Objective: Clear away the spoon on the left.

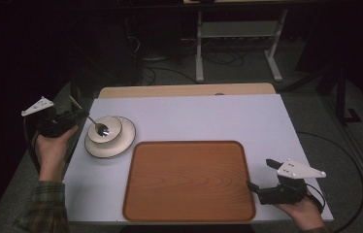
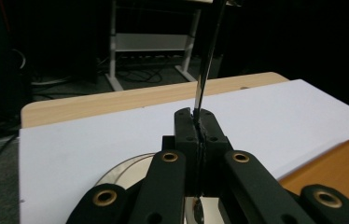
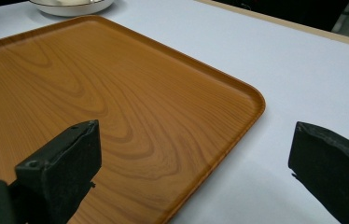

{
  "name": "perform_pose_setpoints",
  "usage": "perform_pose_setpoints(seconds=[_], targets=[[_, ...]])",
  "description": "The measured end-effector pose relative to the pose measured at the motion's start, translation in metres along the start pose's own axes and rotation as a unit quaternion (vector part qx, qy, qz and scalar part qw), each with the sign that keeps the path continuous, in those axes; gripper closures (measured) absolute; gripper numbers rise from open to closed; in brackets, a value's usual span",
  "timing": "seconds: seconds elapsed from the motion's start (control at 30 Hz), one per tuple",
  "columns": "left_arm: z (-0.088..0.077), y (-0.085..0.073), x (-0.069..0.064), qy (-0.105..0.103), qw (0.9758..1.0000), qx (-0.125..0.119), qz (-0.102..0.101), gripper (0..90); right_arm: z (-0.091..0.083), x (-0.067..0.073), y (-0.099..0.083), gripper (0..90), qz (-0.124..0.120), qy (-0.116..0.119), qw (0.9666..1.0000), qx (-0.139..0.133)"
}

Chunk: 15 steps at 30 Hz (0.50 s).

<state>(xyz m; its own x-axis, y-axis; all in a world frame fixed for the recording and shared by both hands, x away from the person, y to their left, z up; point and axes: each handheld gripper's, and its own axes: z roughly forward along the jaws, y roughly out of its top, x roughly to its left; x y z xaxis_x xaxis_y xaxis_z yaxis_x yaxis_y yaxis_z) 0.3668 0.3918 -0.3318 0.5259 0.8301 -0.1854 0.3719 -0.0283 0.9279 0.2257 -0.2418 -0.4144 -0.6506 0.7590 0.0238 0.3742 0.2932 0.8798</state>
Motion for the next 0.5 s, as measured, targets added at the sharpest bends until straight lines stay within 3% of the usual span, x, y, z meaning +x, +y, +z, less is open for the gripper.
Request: perform_pose_setpoints(seconds=[0.27,0.5], targets=[[-0.002,0.006,-0.021,-0.033,0.9993,0.014,0.015,88.7,-0.001,0.000,0.000,2.0,0.000,-0.001,1.0000,-0.001],[-0.002,0.007,-0.036,-0.055,0.9982,0.022,0.010,88.7,-0.001,0.000,0.000,2.0,-0.002,0.000,1.0000,0.000]])
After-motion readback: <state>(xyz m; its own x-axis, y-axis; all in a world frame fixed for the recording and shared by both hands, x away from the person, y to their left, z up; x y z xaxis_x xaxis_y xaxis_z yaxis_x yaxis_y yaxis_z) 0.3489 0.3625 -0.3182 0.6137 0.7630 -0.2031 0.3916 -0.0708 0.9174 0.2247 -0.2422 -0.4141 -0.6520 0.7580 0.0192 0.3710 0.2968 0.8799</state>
